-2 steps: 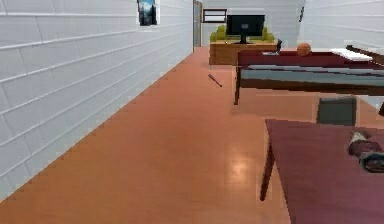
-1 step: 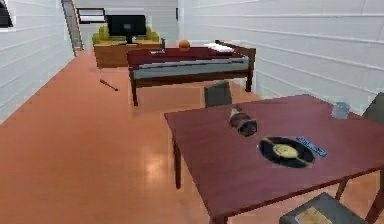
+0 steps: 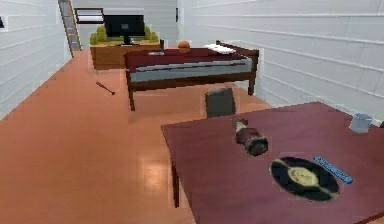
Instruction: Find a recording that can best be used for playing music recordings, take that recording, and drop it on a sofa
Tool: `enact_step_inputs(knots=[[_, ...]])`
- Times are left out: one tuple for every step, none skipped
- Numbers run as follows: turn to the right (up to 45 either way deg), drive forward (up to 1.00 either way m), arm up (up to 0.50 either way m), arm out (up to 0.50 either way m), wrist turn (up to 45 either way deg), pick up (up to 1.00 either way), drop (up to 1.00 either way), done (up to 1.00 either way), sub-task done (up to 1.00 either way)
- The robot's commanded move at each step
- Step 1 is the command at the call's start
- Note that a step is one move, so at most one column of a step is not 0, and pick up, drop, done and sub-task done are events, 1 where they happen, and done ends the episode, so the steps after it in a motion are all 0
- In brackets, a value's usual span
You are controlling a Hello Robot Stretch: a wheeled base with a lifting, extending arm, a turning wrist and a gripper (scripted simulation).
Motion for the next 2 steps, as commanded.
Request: enact_step_inputs(knots=[[-45.0, 0.00, 0.00, 0.00, 0.0, 0.00, 0.00, 0.00, 0.00], [-9.0, 0.00, 0.00, 0.00, 0.0, 0.00, 0.00, 0.00, 0.00]])
